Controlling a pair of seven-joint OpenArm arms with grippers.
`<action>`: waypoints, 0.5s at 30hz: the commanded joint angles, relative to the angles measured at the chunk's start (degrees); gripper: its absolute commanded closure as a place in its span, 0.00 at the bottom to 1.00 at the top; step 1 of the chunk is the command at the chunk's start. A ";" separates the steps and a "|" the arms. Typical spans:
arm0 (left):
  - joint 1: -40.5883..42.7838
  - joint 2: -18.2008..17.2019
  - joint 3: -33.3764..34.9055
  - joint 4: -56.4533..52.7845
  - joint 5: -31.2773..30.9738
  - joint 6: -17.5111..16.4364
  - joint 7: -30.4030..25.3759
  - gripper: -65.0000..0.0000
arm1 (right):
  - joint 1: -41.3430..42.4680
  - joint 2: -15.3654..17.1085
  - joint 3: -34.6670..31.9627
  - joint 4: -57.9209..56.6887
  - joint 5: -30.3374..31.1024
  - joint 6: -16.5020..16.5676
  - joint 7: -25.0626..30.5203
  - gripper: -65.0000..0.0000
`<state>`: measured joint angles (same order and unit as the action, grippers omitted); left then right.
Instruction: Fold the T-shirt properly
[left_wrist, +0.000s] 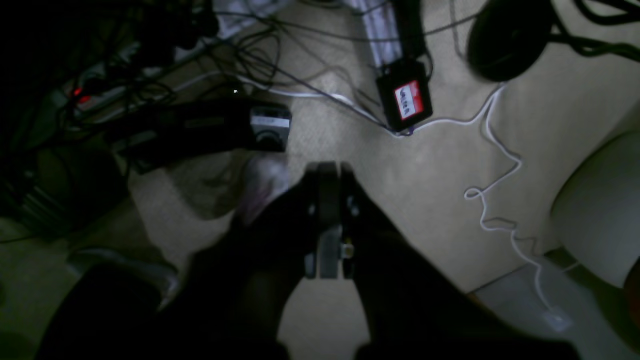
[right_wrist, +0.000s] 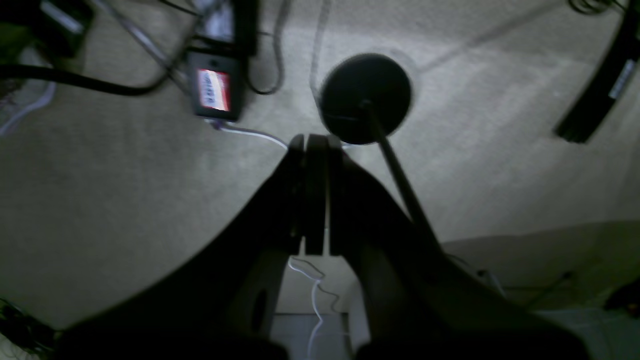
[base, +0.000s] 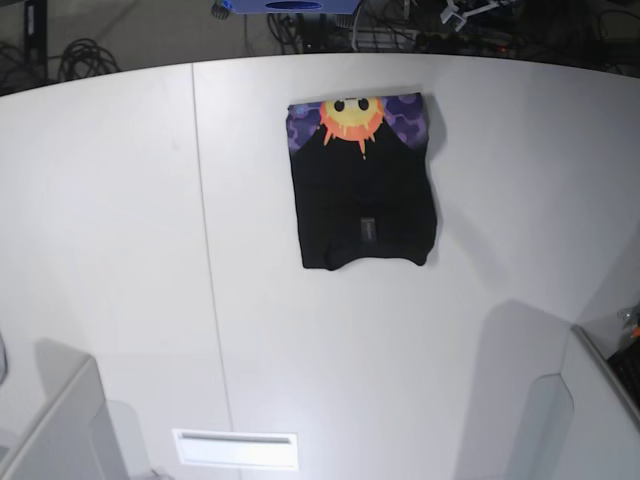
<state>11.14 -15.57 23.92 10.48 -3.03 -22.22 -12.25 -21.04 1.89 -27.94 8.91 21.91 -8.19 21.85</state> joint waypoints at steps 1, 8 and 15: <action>0.42 -0.73 -0.05 -0.06 0.17 0.20 -0.01 1.00 | -0.90 -0.09 0.12 -0.07 0.11 -0.12 0.18 1.00; 0.69 -0.73 -0.05 0.03 0.17 0.20 -0.01 1.00 | -1.16 0.53 1.09 -0.07 0.11 -0.12 0.44 1.00; 0.78 -0.73 -0.05 -0.41 0.17 0.20 -0.01 1.00 | -0.72 1.93 0.82 -0.07 0.02 -0.30 0.26 1.00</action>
<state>11.33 -15.57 23.79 10.26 -3.05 -21.61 -12.27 -20.99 3.31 -27.05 8.99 22.06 -8.14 22.02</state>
